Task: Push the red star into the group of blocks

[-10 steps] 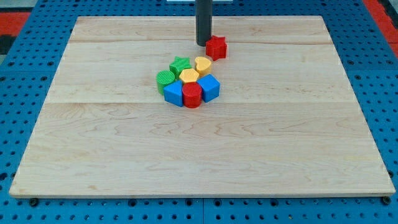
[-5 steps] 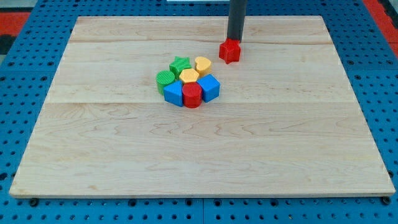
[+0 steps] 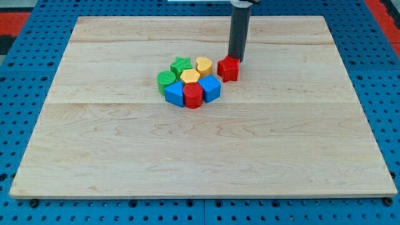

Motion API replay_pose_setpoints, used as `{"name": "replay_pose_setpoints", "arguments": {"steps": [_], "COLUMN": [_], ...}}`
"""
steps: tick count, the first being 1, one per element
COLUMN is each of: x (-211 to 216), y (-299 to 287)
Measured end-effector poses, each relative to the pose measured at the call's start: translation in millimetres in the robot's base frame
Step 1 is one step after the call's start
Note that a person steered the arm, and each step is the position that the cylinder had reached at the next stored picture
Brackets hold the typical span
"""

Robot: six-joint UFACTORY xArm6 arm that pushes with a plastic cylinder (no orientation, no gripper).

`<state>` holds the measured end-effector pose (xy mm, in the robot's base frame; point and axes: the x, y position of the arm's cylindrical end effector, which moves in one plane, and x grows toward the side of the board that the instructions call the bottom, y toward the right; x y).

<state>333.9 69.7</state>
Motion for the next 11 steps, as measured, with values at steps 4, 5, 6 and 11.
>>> {"name": "replay_pose_setpoints", "arguments": {"steps": [4,5,6,11], "x": [15.5,16.1,22.3,43.3], "y": [65.5,33.9,19.2,-1.7]}}
